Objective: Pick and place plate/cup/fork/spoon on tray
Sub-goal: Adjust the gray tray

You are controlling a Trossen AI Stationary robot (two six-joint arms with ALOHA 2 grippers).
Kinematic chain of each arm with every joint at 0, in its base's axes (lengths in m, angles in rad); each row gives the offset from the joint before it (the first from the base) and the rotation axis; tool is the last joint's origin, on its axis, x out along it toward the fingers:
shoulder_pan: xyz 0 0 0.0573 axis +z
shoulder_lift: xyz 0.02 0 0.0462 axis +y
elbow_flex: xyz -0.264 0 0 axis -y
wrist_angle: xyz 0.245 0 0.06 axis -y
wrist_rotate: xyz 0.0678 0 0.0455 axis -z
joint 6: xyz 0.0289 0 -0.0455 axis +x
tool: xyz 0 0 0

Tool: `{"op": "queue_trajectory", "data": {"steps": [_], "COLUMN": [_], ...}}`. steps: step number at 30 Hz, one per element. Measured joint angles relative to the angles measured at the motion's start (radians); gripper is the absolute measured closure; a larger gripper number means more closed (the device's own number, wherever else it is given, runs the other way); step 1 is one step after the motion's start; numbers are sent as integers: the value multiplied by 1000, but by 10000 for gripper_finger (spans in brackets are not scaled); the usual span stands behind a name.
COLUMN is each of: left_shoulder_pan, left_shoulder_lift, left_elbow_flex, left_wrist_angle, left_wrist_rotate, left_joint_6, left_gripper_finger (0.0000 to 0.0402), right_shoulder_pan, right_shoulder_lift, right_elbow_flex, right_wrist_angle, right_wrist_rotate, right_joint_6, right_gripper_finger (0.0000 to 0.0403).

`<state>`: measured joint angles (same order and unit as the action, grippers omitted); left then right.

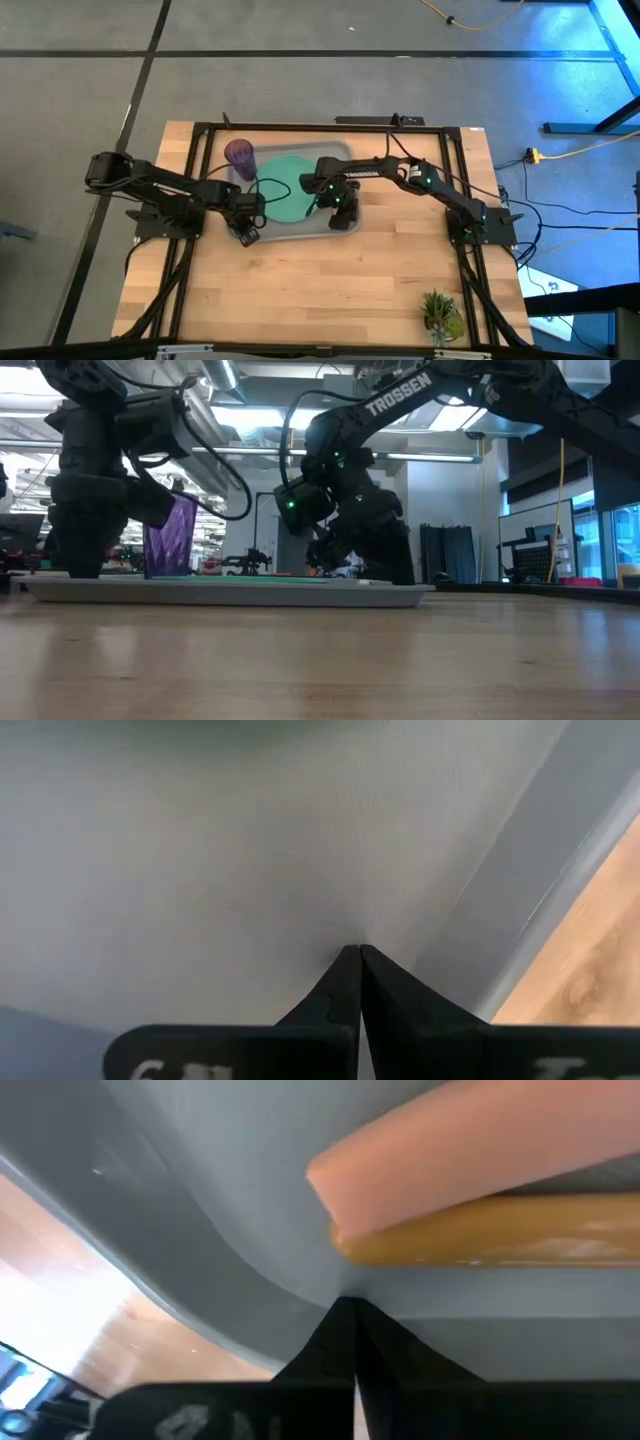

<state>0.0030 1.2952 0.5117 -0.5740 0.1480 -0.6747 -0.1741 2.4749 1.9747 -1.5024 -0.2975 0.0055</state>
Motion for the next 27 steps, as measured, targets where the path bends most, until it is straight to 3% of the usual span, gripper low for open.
{"op": "queue_trajectory", "data": {"steps": [14, 19, 27], "left_shoulder_pan": [-1, -1, -5], "left_shoulder_lift": [-15, -15, -16], "left_elbow_flex": [123, 201, 281], "left_wrist_angle": [-62, -190, -304], "left_wrist_rotate": [-87, -181, -222], "left_joint_6": [69, 125, 155], "left_gripper_finger": [401, 401, 401], "right_shoulder_pan": [14, 14, 26], "right_shoulder_lift": [-126, -185, -303], "right_elbow_flex": [-2, 0, 0], "right_wrist_angle": [128, 129, 149], "right_wrist_rotate": [87, 94, 163], "right_joint_6": [21, 66, 70], "right_gripper_finger": [402, 402, 402]}}
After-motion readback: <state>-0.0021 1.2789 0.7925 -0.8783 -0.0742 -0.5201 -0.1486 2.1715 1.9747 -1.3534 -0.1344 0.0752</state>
